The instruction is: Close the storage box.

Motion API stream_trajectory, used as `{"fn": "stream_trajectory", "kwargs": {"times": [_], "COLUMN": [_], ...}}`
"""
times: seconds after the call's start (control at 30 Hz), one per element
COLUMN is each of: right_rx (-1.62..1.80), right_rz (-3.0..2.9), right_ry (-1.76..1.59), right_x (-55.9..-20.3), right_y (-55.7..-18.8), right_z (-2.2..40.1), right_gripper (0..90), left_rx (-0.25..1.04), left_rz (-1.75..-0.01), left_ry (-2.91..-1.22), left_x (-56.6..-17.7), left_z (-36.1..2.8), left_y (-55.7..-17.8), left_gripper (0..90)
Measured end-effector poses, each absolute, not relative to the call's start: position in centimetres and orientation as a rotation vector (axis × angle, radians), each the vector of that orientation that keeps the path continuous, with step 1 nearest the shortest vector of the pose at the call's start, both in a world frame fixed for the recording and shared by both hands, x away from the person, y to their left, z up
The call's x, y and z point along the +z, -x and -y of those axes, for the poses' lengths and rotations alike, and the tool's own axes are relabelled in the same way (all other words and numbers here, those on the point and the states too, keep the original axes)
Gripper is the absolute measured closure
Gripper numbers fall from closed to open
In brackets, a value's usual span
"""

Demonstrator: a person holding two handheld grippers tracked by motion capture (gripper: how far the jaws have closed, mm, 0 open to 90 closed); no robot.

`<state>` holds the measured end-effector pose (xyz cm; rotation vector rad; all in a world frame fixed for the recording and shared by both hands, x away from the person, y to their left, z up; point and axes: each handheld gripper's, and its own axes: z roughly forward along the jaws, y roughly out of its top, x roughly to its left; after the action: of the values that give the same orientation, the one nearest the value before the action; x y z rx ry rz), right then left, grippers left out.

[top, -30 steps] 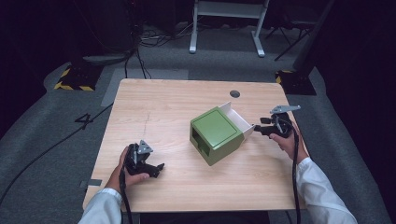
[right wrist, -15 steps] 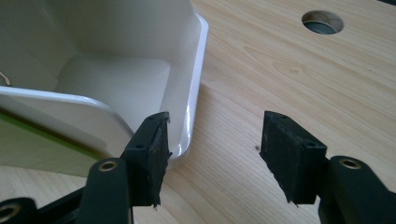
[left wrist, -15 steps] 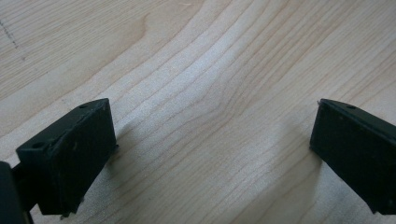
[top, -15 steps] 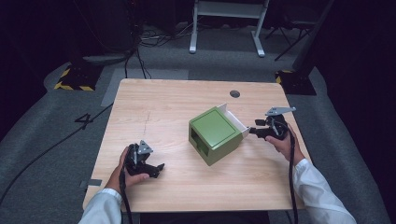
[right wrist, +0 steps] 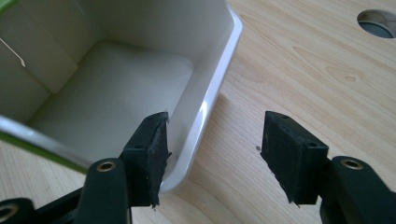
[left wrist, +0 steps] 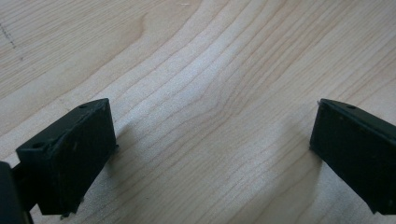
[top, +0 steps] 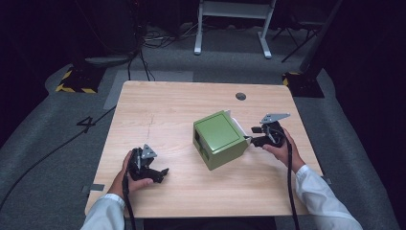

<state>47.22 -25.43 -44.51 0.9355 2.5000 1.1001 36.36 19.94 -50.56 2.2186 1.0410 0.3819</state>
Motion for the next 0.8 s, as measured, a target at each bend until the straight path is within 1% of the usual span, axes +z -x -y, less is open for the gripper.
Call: {"fn": "stream_trajectory", "kwargs": {"times": [0.13, 0.33, 0.43, 0.8], "right_rx": [1.111, 1.156, 1.177, 1.159], "right_rz": [-2.528, -2.586, -2.619, -2.669], "right_ry": [-0.926, -0.894, -0.882, -0.832], "right_x": [-44.6, -44.8, -45.0, -45.3], "right_y": [-46.9, -46.9, -46.9, -46.7], "right_z": [24.7, 24.0, 23.6, 22.3], "right_gripper": [40.7, 48.5, 50.8, 49.3], "left_rx": [0.382, 0.381, 0.381, 0.381], "left_rz": [-1.041, -1.041, -1.041, -1.041], "left_ry": [-2.219, -2.219, -2.219, -2.219], "left_x": [-50.6, -50.6, -50.6, -50.6], "left_z": [-19.9, -19.9, -19.9, -19.9], "left_y": [-36.4, -36.4, -36.4, -36.4], "left_gripper": [0.5, 0.5, 0.5, 0.5]}}
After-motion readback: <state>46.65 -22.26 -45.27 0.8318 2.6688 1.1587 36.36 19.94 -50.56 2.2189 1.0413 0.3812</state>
